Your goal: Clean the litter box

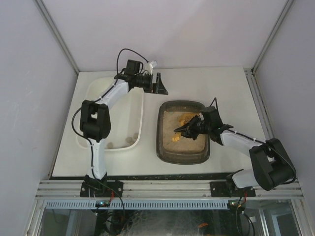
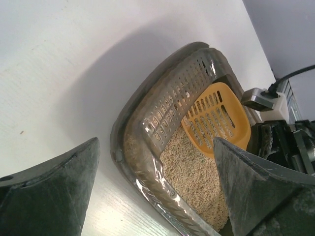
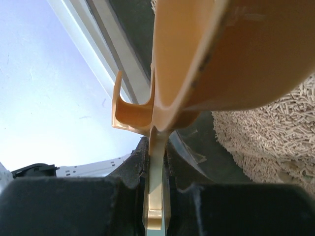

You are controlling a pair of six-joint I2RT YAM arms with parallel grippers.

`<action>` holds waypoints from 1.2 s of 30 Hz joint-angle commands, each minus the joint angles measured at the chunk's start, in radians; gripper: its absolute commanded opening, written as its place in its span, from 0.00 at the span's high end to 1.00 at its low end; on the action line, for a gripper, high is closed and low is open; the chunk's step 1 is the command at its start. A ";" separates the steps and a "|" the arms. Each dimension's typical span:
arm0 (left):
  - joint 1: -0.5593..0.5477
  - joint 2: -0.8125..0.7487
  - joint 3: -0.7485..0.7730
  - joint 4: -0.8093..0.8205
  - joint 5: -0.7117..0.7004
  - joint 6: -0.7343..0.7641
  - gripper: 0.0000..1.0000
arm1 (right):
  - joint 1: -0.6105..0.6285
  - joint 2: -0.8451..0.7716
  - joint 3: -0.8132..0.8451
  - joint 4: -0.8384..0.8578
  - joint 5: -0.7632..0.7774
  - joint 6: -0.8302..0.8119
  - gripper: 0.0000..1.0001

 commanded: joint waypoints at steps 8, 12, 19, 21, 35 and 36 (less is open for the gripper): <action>-0.103 0.131 0.107 -0.111 0.057 0.097 0.00 | -0.037 0.133 0.155 -0.039 -0.230 -0.048 1.00; -0.118 0.147 0.106 -0.173 0.063 0.147 0.01 | -0.035 0.183 0.186 -0.040 -0.255 -0.061 1.00; -0.119 0.034 -0.112 -0.109 0.066 0.168 0.02 | -0.026 0.239 0.212 -0.076 -0.268 -0.130 1.00; -0.119 0.000 -0.174 -0.083 0.068 0.155 0.02 | -0.019 0.250 0.207 -0.074 -0.273 -0.127 1.00; -0.119 -0.149 -0.416 0.055 0.111 0.080 0.03 | 0.010 0.296 0.221 -0.149 -0.398 -0.206 1.00; -0.119 -0.151 -0.417 0.053 0.110 0.080 0.03 | 0.011 0.298 0.223 -0.168 -0.406 -0.235 1.00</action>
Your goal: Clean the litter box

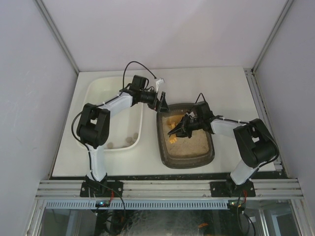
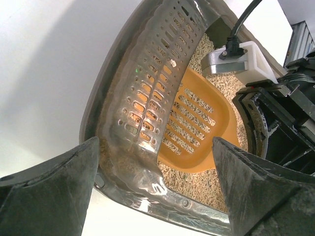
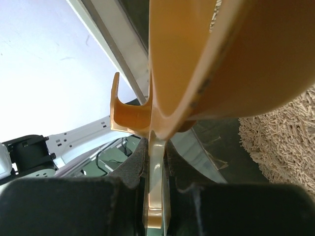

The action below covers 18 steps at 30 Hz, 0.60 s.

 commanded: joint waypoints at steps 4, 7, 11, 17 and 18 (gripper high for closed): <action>-0.025 -0.044 -0.059 -0.122 0.077 -0.061 0.03 | 0.034 0.031 0.035 -0.133 -0.095 -0.174 1.00; -0.024 -0.049 -0.059 -0.122 0.074 -0.060 0.03 | 0.046 0.051 0.034 -0.160 -0.076 -0.225 1.00; -0.023 -0.051 -0.057 -0.123 0.069 -0.060 0.03 | 0.072 0.075 0.032 -0.061 -0.074 -0.203 1.00; -0.024 -0.052 -0.066 -0.126 0.073 -0.059 0.03 | 0.080 0.066 0.031 0.044 0.038 -0.211 1.00; -0.024 -0.051 -0.068 -0.127 0.073 -0.059 0.03 | 0.082 0.064 0.032 0.064 0.049 -0.217 1.00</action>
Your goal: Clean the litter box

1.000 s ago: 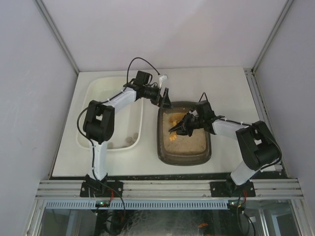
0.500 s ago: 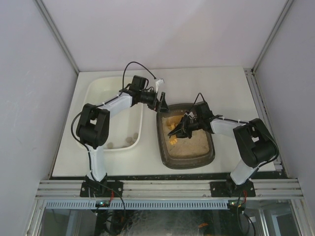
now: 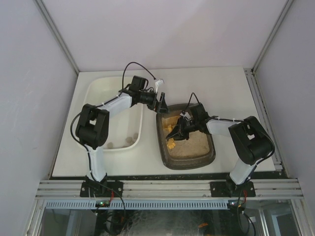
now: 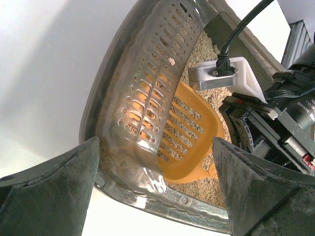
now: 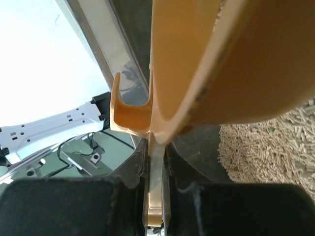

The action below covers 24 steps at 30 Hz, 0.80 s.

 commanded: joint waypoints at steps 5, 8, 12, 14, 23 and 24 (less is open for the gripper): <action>-0.024 -0.023 -0.046 -0.115 0.073 -0.056 0.03 | 0.054 0.026 0.004 0.224 0.046 -0.057 1.00; -0.025 -0.019 -0.046 -0.115 0.074 -0.057 0.04 | 0.075 0.054 -0.030 0.411 0.012 -0.024 1.00; -0.023 -0.022 -0.052 -0.116 0.071 -0.053 0.04 | 0.078 0.124 -0.101 0.757 -0.024 0.107 1.00; -0.021 -0.022 -0.055 -0.115 0.071 -0.052 0.04 | 0.078 0.151 -0.130 0.872 -0.025 0.132 1.00; -0.015 -0.010 -0.055 -0.115 0.077 -0.055 0.04 | 0.086 0.114 -0.178 0.874 -0.026 0.084 1.00; -0.015 -0.011 -0.055 -0.116 0.080 -0.055 0.04 | 0.087 0.092 -0.176 0.810 -0.020 0.054 1.00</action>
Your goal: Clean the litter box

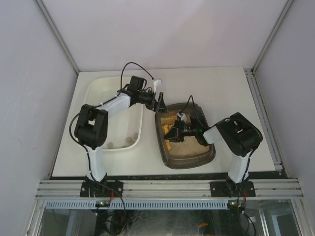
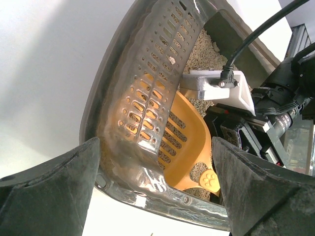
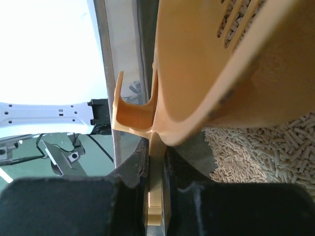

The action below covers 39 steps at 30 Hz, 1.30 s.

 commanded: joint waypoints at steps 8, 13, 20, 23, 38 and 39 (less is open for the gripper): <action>-0.030 0.001 -0.038 -0.112 0.089 -0.047 0.04 | 0.010 -0.206 0.018 -0.431 -0.048 -0.252 1.00; -0.030 -0.004 -0.042 -0.114 0.088 -0.043 0.04 | -0.001 -0.264 0.021 -0.643 -0.034 -0.315 1.00; -0.030 -0.003 -0.035 -0.126 0.088 -0.041 0.04 | -0.011 -0.392 0.050 -0.892 0.007 -0.420 1.00; -0.030 -0.009 -0.032 -0.147 0.085 -0.025 0.04 | -0.013 -0.459 0.047 -0.952 0.024 -0.461 1.00; 0.047 -0.121 0.130 -0.386 -0.048 0.080 0.00 | -0.079 -0.745 -0.048 -0.973 0.148 -0.602 1.00; 0.062 -0.127 0.149 -0.399 -0.062 0.074 0.00 | -0.082 -0.763 -0.057 -0.958 0.152 -0.603 1.00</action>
